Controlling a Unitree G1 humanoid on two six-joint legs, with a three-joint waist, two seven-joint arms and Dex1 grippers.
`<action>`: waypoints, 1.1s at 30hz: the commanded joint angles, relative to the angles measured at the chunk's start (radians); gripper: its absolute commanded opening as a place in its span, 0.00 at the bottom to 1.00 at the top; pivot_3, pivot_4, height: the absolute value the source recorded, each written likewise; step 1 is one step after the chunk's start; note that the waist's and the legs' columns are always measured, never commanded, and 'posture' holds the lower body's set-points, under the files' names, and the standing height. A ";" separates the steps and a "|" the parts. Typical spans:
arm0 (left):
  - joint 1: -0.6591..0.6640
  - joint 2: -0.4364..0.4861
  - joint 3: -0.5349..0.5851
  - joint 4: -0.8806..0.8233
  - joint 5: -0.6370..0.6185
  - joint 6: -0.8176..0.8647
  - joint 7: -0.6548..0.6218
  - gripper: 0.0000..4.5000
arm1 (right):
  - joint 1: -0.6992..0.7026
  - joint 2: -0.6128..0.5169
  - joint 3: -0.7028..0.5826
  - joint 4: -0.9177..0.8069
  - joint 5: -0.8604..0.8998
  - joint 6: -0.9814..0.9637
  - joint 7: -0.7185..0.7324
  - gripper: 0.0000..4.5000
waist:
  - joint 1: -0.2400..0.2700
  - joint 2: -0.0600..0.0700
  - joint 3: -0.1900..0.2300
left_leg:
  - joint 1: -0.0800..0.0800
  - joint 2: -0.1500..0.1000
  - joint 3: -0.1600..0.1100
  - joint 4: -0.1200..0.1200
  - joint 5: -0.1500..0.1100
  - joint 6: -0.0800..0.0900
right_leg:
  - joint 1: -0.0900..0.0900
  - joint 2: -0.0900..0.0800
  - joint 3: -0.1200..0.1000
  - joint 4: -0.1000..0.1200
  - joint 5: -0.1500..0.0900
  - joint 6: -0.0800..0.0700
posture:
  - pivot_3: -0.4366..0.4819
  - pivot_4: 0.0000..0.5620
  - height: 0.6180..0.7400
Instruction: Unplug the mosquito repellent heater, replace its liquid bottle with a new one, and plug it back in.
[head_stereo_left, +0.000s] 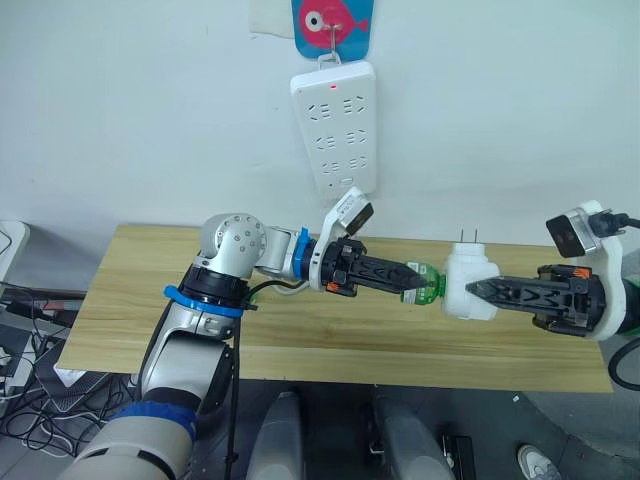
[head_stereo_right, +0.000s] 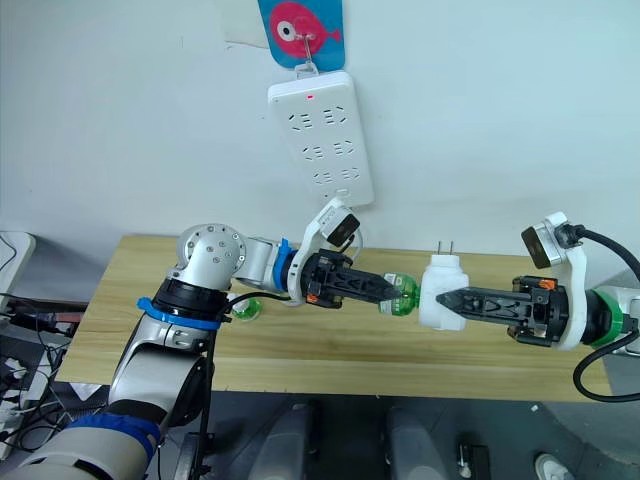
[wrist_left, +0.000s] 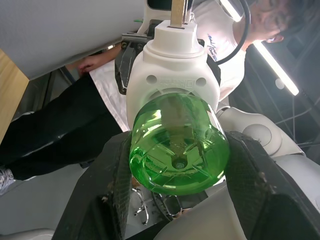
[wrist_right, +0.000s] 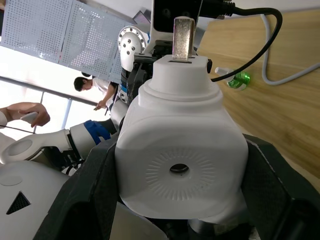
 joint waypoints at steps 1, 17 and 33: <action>0.008 0.057 0.102 0.006 -0.004 -0.017 -0.013 0.50 | 0.036 -0.048 -0.079 0.045 -0.006 0.020 -0.008 0.66 | 0.000 0.000 0.000 | 0.000 0.000 0.000 0.000 0.000 0.000 | 0.000 0.000 0.000 0.000 0.000 0.000 | 0.48 0.52 1.00; 0.027 0.040 0.094 -0.039 0.000 -0.043 -0.005 0.73 | -0.023 0.039 -0.007 -0.057 -0.006 -0.062 -0.065 0.66 | -0.001 0.000 0.000 | 0.000 0.000 0.000 0.000 0.000 0.000 | 0.000 0.000 0.000 0.000 0.000 0.000 | 0.48 0.52 1.00; 0.009 0.088 0.119 -0.035 0.050 -0.107 -0.046 0.99 | -0.054 0.052 -0.003 0.017 -0.006 -0.016 -0.054 0.66 | 0.001 0.000 0.000 | 0.000 0.000 0.000 0.000 0.000 -0.001 | 0.000 0.000 0.000 0.000 0.000 0.000 | 0.50 0.53 1.00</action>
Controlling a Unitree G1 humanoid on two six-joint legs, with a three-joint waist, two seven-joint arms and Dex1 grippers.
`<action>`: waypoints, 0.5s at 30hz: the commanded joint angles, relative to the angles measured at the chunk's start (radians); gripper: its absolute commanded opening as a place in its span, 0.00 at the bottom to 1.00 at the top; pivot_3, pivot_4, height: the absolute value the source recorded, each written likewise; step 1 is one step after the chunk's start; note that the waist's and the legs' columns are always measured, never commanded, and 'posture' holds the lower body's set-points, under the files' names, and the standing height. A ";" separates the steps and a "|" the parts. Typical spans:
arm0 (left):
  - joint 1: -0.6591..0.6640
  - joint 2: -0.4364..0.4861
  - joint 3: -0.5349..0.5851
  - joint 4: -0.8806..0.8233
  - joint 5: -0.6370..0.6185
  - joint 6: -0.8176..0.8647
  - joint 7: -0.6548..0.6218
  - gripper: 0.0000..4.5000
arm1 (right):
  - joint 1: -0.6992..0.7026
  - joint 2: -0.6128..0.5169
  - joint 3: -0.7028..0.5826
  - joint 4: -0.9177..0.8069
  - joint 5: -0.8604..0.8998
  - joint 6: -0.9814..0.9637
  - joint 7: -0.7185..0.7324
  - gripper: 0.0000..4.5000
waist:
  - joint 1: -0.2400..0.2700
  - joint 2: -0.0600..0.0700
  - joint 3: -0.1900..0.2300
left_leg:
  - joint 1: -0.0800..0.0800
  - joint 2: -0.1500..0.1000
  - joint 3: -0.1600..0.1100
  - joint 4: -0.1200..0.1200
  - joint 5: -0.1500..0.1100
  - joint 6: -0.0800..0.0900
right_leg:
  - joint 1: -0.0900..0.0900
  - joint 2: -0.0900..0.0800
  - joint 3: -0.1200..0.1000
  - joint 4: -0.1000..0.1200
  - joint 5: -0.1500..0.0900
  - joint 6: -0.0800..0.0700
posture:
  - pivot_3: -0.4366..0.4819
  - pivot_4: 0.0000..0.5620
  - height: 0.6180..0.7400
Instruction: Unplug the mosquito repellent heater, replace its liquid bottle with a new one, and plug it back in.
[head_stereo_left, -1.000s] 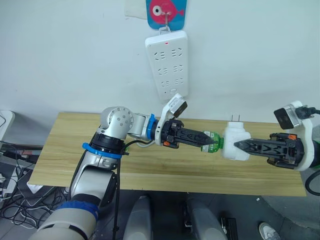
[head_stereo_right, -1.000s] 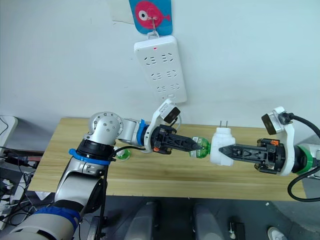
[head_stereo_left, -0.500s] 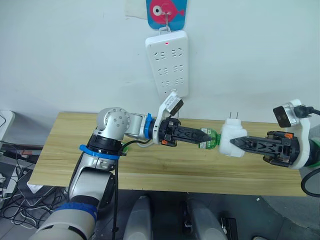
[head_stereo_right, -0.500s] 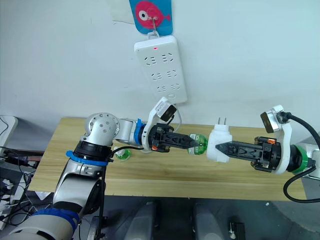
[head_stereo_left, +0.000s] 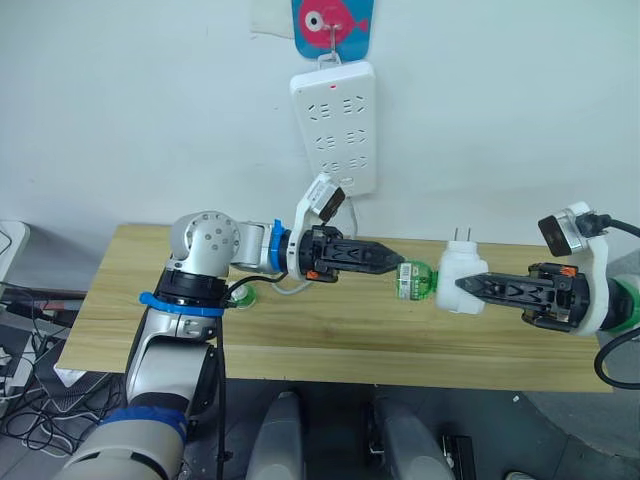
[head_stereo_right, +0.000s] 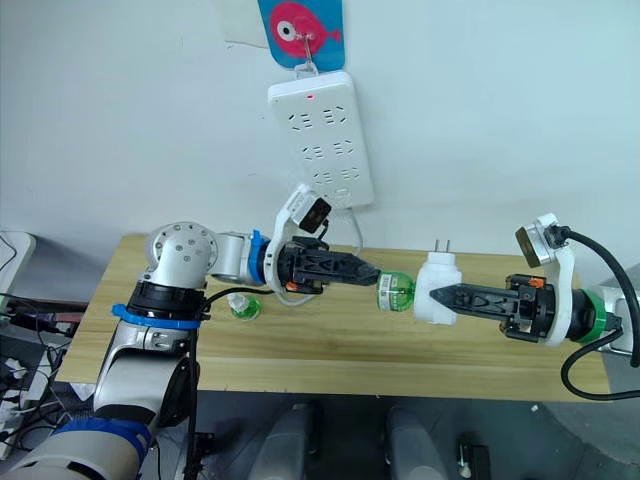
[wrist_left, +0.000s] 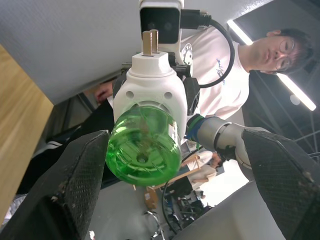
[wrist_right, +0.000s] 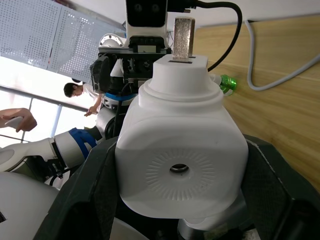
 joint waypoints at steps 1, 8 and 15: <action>-0.022 0.020 0.008 -0.023 0.051 -0.113 -0.048 0.99 | -0.004 -0.001 -0.042 0.015 0.019 0.015 0.014 0.66 | 0.001 0.000 0.000 | 0.000 0.000 0.000 0.000 0.000 0.000 | 0.000 0.000 0.000 0.000 0.000 0.000 | 0.50 0.54 1.00; 0.019 0.007 -0.040 -0.096 0.246 -0.492 -0.118 0.99 | -0.012 0.004 -0.040 0.048 0.019 0.029 0.005 0.66 | 0.003 0.000 0.000 | 0.000 0.000 0.001 0.000 0.000 0.000 | 0.000 0.000 0.000 0.000 0.000 0.000 | 0.51 0.54 1.00; 0.155 -0.071 -0.110 -0.128 0.578 -1.366 -0.316 0.99 | -0.043 0.015 -0.032 0.075 0.019 0.045 0.002 0.66 | 0.018 0.000 0.000 | 0.000 0.000 0.003 -0.001 0.000 0.000 | 0.000 0.000 0.000 -0.001 0.000 0.000 | 0.51 0.55 1.00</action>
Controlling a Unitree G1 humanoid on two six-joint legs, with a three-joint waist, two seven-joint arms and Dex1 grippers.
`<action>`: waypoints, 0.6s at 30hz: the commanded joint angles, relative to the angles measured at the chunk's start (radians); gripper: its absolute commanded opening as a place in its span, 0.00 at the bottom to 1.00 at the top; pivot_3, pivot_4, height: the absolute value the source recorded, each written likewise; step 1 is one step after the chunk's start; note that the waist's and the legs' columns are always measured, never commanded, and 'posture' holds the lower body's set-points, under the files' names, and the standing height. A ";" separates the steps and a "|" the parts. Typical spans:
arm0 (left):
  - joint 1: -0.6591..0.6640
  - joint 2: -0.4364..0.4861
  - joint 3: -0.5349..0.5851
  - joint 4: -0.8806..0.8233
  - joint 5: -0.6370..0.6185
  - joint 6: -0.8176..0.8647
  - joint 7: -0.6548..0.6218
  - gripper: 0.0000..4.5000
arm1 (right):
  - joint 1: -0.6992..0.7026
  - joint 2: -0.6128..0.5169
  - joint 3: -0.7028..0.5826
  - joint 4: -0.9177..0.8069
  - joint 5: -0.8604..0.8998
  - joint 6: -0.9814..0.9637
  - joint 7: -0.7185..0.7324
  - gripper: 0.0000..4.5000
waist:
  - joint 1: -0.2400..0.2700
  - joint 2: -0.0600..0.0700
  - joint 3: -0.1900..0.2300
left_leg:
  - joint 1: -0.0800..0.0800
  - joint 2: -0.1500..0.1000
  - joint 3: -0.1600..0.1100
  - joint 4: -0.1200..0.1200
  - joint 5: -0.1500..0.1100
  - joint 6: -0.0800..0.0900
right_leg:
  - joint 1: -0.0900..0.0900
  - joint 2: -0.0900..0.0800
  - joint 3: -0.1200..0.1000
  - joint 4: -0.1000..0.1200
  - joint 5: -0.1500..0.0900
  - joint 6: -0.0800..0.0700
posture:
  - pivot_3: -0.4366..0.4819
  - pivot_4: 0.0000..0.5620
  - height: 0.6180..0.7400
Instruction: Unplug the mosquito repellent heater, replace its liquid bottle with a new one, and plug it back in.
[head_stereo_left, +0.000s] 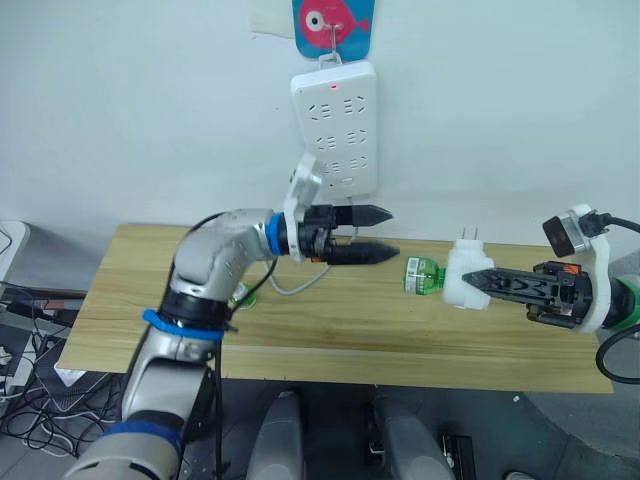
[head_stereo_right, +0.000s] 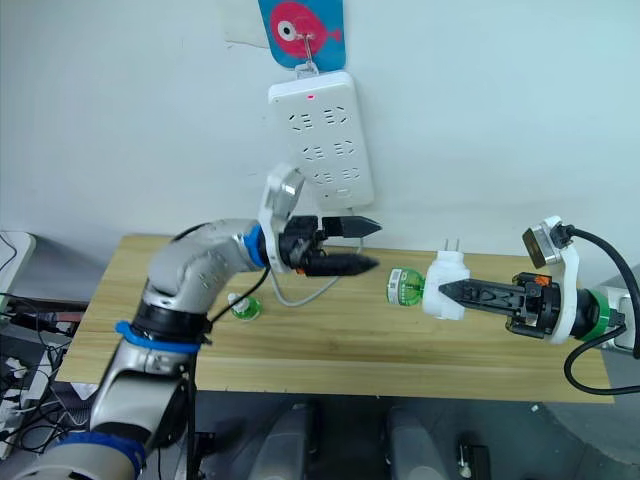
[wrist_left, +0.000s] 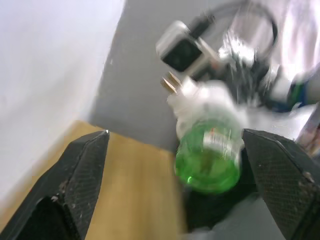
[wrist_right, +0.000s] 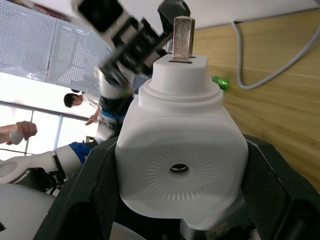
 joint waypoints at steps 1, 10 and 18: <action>-0.003 -0.033 0.016 0.018 0.089 -0.375 -0.101 0.99 | -0.024 0.002 -0.030 0.005 0.024 0.011 0.003 0.66 | 0.009 0.000 0.000 | 0.000 0.000 0.000 0.000 -0.001 0.001 | 0.000 0.000 0.000 0.000 0.000 0.000 | 0.51 0.55 1.00; 0.004 -0.094 0.025 0.132 0.100 -0.775 -0.254 0.99 | -0.036 0.016 -0.031 0.004 0.024 0.021 0.002 0.66 | 0.021 0.000 0.000 | -0.001 -0.001 0.000 0.000 -0.001 0.002 | 0.000 0.000 0.000 0.000 0.000 0.000 | 0.50 0.56 1.00; -0.035 -0.141 -0.009 0.343 0.214 -1.106 -0.250 0.99 | -0.080 0.060 -0.012 -0.013 0.024 0.019 0.001 0.66 | 0.022 0.000 0.000 | -0.001 -0.001 0.000 0.001 -0.002 0.003 | 0.000 0.000 0.000 0.000 0.000 0.000 | 0.50 0.57 1.00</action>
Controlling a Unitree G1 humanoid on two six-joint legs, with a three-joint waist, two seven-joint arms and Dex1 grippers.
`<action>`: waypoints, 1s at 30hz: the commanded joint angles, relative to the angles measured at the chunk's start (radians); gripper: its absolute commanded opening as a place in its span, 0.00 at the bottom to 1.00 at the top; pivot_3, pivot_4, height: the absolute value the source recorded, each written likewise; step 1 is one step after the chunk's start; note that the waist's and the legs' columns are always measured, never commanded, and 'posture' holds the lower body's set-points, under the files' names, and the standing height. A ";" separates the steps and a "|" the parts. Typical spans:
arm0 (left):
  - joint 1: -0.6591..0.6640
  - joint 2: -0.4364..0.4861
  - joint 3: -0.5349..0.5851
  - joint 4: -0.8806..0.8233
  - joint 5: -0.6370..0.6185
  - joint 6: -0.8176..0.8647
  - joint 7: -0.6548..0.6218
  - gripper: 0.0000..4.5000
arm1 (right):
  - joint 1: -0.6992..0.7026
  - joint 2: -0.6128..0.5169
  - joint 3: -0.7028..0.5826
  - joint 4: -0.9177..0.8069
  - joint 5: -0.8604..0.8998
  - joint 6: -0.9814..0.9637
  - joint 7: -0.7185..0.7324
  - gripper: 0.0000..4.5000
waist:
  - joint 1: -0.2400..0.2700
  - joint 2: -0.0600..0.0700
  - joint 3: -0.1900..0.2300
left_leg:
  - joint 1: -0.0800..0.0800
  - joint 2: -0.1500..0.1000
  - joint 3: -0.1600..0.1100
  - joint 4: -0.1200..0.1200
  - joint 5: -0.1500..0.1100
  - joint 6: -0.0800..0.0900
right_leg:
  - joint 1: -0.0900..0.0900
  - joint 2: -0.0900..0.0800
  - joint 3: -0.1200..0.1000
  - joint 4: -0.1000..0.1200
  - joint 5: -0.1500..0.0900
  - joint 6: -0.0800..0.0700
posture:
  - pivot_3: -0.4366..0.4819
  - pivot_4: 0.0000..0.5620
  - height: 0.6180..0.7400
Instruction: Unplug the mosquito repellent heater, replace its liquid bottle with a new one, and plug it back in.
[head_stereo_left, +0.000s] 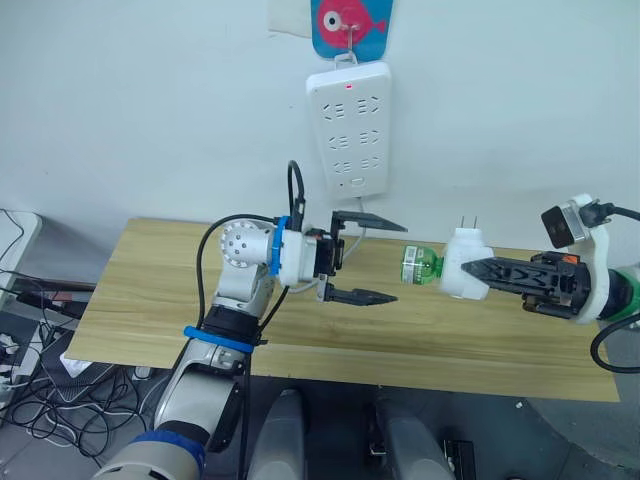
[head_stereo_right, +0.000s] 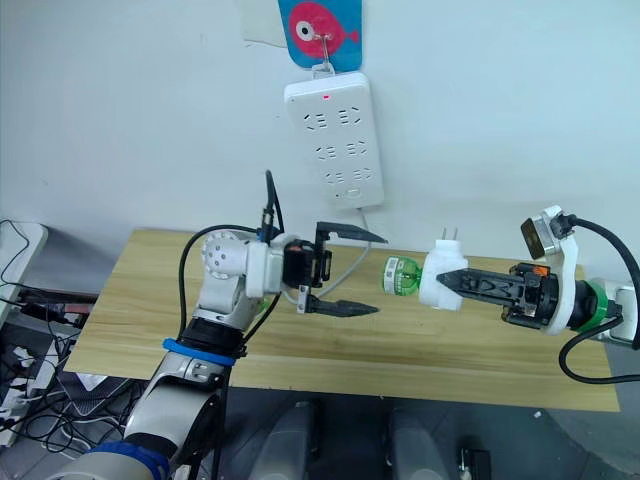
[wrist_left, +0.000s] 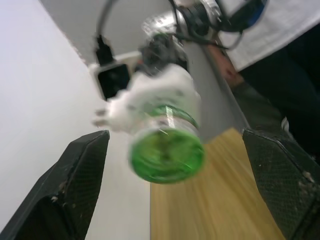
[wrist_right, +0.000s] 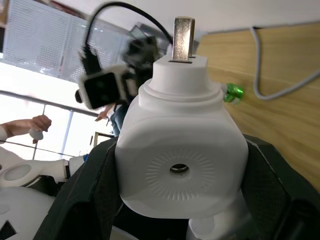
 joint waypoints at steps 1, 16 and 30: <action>-0.031 -0.016 -0.008 0.049 0.026 -0.099 0.022 0.99 | -0.018 0.011 -0.013 -0.031 0.024 0.000 0.005 0.66 | 0.000 0.000 0.000 | 0.000 0.000 0.000 0.000 0.000 0.000 | 0.000 0.000 0.000 0.000 0.000 0.000 | 0.50 0.57 1.00; -0.084 -0.032 -0.018 0.105 0.013 -0.217 0.083 0.99 | -0.007 0.021 -0.015 -0.051 0.024 -0.007 -0.007 0.66 | -0.001 0.000 0.000 | 0.000 0.000 0.000 0.000 0.000 0.000 | 0.000 0.000 0.000 0.001 0.000 0.000 | 0.50 0.56 1.00; -0.073 -0.029 -0.053 0.093 -0.020 -0.215 0.053 0.50 | -0.024 0.033 -0.009 -0.059 0.024 -0.012 -0.014 0.66 | -0.002 0.000 0.000 | 0.000 0.000 0.000 0.000 0.000 0.000 | 0.000 0.000 -0.001 0.001 0.000 0.000 | 0.50 0.54 1.00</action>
